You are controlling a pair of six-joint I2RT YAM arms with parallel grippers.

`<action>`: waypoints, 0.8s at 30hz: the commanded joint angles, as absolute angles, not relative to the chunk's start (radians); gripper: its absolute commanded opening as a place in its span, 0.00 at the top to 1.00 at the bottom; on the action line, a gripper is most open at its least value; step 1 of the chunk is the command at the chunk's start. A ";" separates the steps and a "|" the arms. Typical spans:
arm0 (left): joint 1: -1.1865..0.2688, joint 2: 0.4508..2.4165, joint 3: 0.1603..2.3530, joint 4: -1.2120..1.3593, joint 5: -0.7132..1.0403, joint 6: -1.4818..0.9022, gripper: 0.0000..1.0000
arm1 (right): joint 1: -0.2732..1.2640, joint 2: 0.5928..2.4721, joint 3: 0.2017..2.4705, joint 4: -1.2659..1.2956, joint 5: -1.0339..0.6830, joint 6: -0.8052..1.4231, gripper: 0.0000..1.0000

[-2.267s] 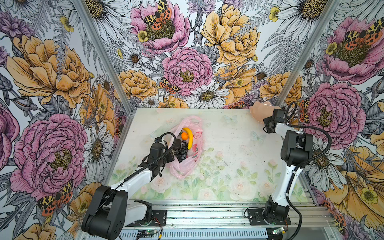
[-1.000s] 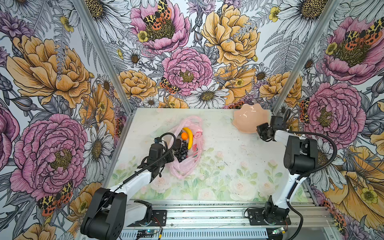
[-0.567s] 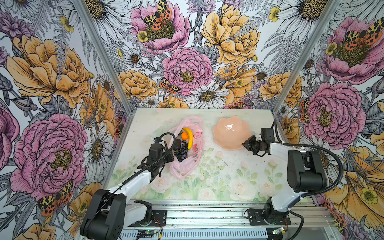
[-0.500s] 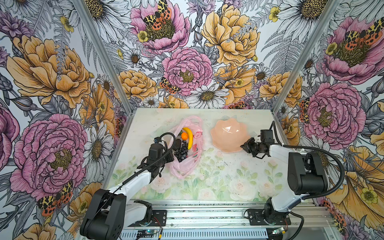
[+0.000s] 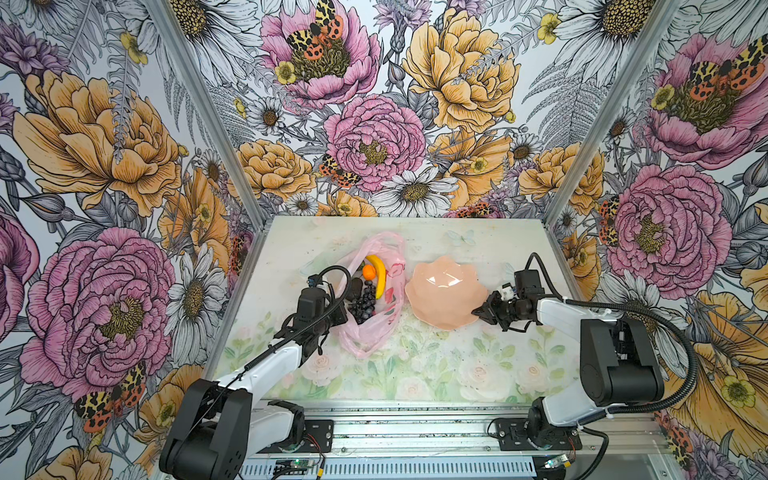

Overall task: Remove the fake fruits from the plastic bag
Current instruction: 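Drag the pink bowl with the right gripper to beside the bag, then release the bowl and swing the right gripper back over the bag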

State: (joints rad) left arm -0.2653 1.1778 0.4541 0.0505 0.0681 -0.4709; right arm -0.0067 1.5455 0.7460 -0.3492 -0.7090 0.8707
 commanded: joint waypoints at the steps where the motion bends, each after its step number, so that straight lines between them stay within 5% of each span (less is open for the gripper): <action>1: -0.260 1.160 0.442 0.069 0.045 -0.457 0.91 | 0.003 1.534 0.754 -0.393 -0.684 0.838 0.93; 6: -0.261 1.167 0.447 0.070 0.042 -0.456 0.91 | 0.007 1.515 0.789 -0.409 -0.662 0.835 0.68; 11: -0.261 1.145 0.439 0.047 0.017 -0.475 0.91 | 0.011 1.437 0.806 -0.466 -0.558 0.827 0.59; 16: -0.249 1.118 0.420 0.018 -0.001 -0.534 0.92 | 0.063 1.290 0.923 -0.646 -0.237 0.755 0.48; 24: -0.218 1.030 0.387 -0.079 -0.025 -0.623 0.93 | 0.380 1.377 1.197 -0.693 0.064 0.725 0.40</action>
